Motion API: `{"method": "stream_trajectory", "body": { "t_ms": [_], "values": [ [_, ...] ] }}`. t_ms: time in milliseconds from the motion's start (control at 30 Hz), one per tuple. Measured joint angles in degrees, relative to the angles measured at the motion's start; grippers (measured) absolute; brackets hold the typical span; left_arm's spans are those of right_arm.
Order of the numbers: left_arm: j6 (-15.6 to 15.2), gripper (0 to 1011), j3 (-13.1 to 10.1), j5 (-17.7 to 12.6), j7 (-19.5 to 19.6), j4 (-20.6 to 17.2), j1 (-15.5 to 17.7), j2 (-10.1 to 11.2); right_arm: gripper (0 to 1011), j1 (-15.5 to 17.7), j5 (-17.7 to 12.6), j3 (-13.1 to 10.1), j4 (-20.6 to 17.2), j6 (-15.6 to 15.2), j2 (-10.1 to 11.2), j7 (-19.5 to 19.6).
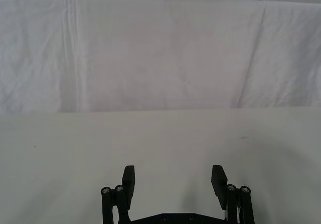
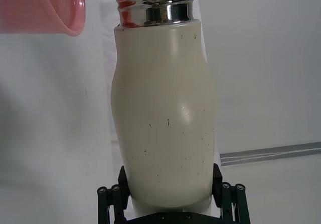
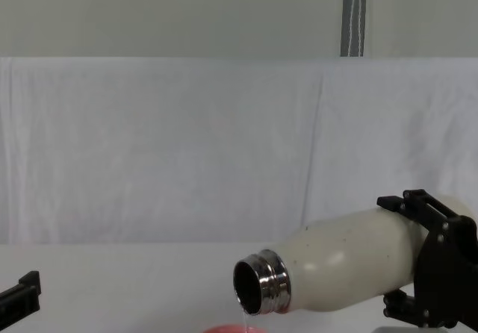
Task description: Grasp the thermos with one hand and pour water into the cup lid.
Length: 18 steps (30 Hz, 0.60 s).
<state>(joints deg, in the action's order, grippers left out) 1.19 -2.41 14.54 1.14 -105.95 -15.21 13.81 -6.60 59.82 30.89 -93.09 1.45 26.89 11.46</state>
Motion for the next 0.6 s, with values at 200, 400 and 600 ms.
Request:
{"method": "stream_trajectory", "body": {
  "t_ms": [200, 400, 600],
  "values": [
    [0.0, 1001, 0.0, 0.0, 0.0, 0.0, 0.0, 0.0, 953, 0.0, 0.0, 0.0, 0.1, 0.0, 0.0, 0.1],
    [0.0, 1001, 0.0, 0.0, 0.0, 0.0, 0.0, 0.0, 953, 0.0, 0.1, 0.0, 0.1, -0.1, 0.0, 0.3],
    [0.0, 1001, 0.0, 0.0, 0.0, 0.0, 0.0, 0.0, 953, 0.1, 0.2, 0.0, 0.1, -0.1, 0.1, 0.4]
  ]
}}
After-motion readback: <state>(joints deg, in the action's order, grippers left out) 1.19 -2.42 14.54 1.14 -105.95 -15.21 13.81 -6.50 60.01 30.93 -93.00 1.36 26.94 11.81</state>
